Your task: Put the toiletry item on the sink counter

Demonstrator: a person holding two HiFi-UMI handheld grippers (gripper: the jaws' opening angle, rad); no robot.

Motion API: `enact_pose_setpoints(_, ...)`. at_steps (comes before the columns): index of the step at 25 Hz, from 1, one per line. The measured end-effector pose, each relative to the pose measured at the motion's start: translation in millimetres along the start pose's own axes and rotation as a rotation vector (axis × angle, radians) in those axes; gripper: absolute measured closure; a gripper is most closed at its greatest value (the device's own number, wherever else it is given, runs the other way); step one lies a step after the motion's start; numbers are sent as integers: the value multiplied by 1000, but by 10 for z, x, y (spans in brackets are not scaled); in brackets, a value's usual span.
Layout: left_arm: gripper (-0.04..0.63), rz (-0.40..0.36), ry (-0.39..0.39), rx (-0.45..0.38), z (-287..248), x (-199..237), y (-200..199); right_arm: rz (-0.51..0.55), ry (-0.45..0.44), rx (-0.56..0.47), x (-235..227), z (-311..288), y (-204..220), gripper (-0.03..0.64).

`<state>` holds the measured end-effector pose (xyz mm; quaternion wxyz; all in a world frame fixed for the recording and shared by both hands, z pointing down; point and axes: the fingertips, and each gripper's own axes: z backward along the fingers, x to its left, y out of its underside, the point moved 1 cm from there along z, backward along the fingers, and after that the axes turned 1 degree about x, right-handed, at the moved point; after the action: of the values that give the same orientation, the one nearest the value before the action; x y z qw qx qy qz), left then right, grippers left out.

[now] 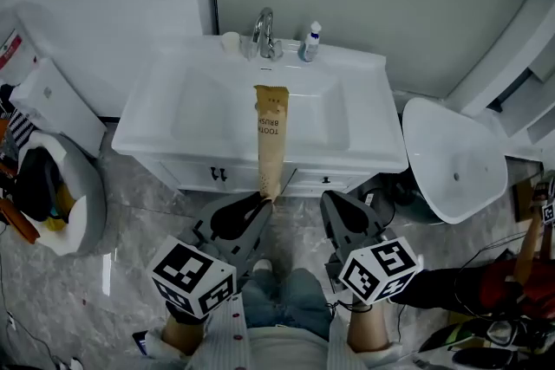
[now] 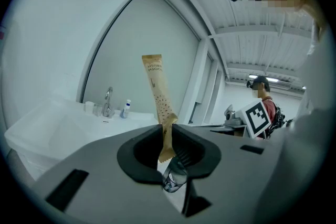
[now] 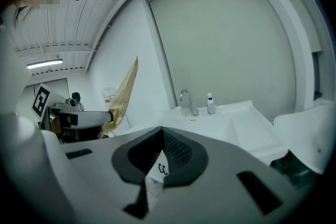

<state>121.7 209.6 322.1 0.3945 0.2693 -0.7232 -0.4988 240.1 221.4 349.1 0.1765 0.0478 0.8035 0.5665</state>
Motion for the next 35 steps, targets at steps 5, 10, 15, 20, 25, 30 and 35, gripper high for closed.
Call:
enact_pose_setpoints(5, 535, 14, -17, 2, 12, 177, -6, -2, -11, 18, 33, -189, 5, 607)
enact_pose_setpoints(10, 535, 29, -67, -12, 99, 380, -18, 10, -56, 32, 132, -399, 15, 607)
enact_pose_setpoints(15, 535, 41, -137, -29, 173, 661, -79, 31, -124, 47, 244, -735, -70, 607)
enact_pose_setpoints(20, 535, 56, -218, -44, 181, 1064, -157, 49, -210, 62, 359, -1229, -155, 607)
enact_pose_setpoints(25, 535, 58, -278, -61, 106, 1547, -300, 69, -283, 76, 445, -1815, -293, 607)
enact_pose_setpoints(30, 535, 64, -337, -70, 36, 2097, -518, 80, -343, 90, 538, -2461, -499, 607)
enact_pose_setpoints(35, 535, 76, -391, -67, -45, 2683, -762, 90, -394, 107, 631, -3108, -742, 607)
